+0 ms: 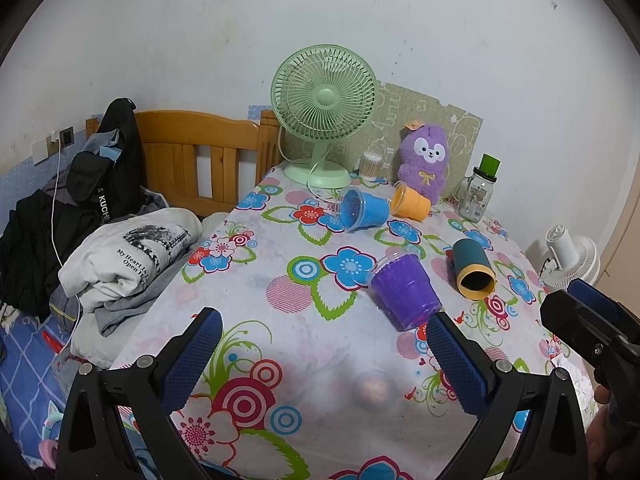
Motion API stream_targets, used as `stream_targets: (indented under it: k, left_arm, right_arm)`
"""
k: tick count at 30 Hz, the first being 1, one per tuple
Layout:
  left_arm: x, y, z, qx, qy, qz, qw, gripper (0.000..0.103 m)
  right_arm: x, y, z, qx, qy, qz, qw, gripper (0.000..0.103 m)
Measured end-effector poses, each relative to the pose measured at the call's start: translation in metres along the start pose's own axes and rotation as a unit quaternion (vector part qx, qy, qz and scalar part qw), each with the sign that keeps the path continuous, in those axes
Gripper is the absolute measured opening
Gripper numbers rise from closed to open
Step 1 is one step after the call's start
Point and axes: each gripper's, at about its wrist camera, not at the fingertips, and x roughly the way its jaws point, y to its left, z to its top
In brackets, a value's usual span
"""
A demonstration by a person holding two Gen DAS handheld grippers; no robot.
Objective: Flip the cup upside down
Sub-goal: 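Move the right tool toward the purple plastic cup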
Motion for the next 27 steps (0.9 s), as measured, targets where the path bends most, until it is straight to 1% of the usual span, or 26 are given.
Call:
stream_targets:
  k: [6,13,21,27]
  left_arm:
    - [0.004,0.003,-0.005,-0.002,0.004,0.001,1.0000,0.103]
    - [0.008,0.005,-0.001,-0.003,0.012,0.003,0.9999,0.103]
    - [0.025,0.007,0.001,-0.005,0.038,0.003,0.9993,0.103]
    - [0.044,0.009,0.001,-0.004,0.056,0.004,0.9984,0.103]
  right_arm:
    - [0.005,0.003,-0.002,-0.002,0.007,0.001,1.000,0.103]
    - [0.010,0.003,-0.002,0.000,0.015,0.003,1.000,0.103]
    - [0.032,-0.004,-0.001,0.011,0.047,-0.001,0.999,0.103]
    - [0.061,-0.015,-0.003,0.027,0.082,-0.005,0.996,0.103]
